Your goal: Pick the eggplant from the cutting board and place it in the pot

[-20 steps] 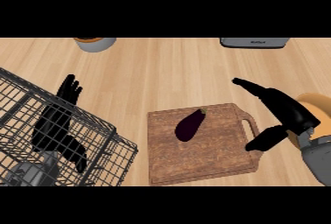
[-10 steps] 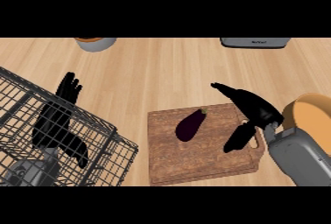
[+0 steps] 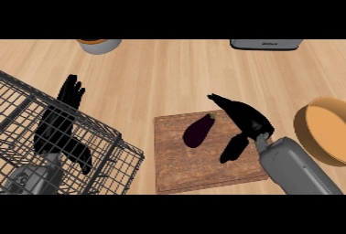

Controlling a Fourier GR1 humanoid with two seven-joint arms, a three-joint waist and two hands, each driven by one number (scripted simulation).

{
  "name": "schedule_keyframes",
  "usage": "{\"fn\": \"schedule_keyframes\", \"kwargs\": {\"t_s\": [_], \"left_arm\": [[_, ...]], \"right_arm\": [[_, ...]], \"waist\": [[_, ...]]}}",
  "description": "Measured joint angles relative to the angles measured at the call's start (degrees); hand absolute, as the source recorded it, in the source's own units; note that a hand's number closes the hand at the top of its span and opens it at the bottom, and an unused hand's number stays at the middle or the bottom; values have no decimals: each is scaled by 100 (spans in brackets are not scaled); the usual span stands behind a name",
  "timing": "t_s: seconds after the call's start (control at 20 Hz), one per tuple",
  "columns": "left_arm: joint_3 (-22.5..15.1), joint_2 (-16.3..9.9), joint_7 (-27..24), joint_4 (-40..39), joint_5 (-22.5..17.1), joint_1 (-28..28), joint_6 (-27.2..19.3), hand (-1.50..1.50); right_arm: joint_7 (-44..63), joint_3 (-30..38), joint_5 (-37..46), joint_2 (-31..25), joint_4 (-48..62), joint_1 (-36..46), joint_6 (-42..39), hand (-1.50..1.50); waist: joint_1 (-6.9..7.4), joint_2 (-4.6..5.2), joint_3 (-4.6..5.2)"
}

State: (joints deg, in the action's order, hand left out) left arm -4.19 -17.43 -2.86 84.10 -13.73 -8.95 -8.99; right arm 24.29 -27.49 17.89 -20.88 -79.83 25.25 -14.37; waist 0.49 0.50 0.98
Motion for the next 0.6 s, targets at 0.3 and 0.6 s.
{"fn": "schedule_keyframes", "kwargs": {"t_s": [0.3, 0.6], "left_arm": [[42, 35, 118, 44, 79, 4, -8, 0], [77, 53, 74, 8, 137, -15, 82, 0]], "right_arm": [[-76, -76, 373, 287, 184, 21, 202, -150], [63, -146, 787, 540, 728, 134, 319, -150]], "waist": [[0, 4, 7], [10, 6, 4]]}}
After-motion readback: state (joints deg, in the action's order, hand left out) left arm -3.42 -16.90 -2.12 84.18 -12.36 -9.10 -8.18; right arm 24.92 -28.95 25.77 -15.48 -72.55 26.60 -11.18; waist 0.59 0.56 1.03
